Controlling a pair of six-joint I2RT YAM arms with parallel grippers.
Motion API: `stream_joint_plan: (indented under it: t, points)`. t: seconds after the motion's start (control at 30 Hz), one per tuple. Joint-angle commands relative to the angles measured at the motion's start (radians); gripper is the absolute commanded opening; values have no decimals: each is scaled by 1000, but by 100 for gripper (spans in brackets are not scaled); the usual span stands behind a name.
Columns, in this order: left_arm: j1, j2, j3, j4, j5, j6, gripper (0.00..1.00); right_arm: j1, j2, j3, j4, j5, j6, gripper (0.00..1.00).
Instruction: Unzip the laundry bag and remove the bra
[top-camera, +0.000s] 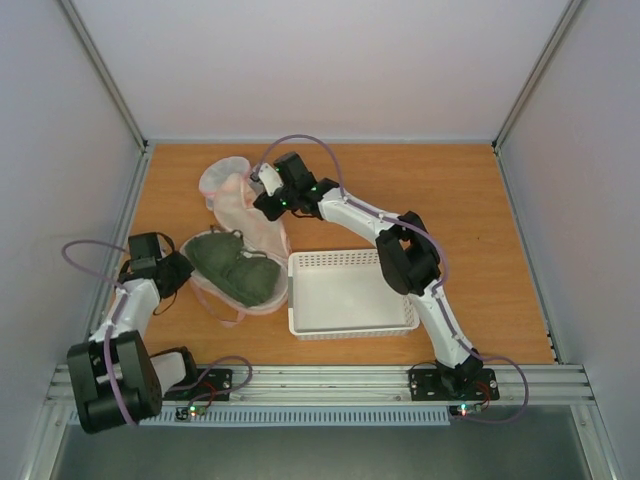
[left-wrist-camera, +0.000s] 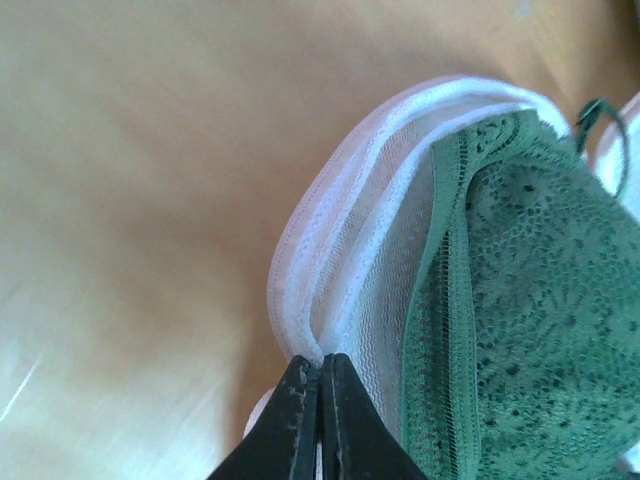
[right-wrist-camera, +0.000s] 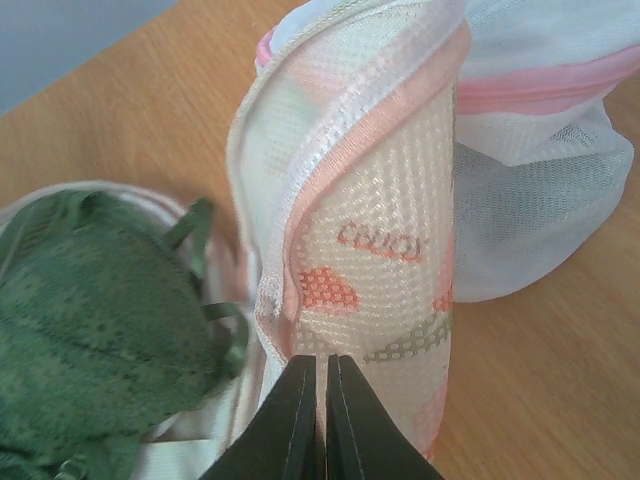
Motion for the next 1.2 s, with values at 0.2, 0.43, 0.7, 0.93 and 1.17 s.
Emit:
stream_joint_plan:
  t: [0.2, 0.43, 0.7, 0.93, 1.17]
  points:
    - [-4, -117, 49, -445, -100, -127, 5, 26, 138, 229, -14, 72, 37, 11]
    - [-8, -159, 115, -526, -141, -119, 75, 30, 154, 355, -99, 253, 31, 67]
    - [-7, -193, 218, -467, -160, 11, 99, 54, -3, 331, -186, 477, -47, 98]
    - [-6, -102, 335, -296, -21, 301, 99, 66, -166, 166, -183, 548, -71, 98]
    - [0, 203, 591, -611, 333, 726, 95, 116, -307, -113, -171, 162, -17, 91]
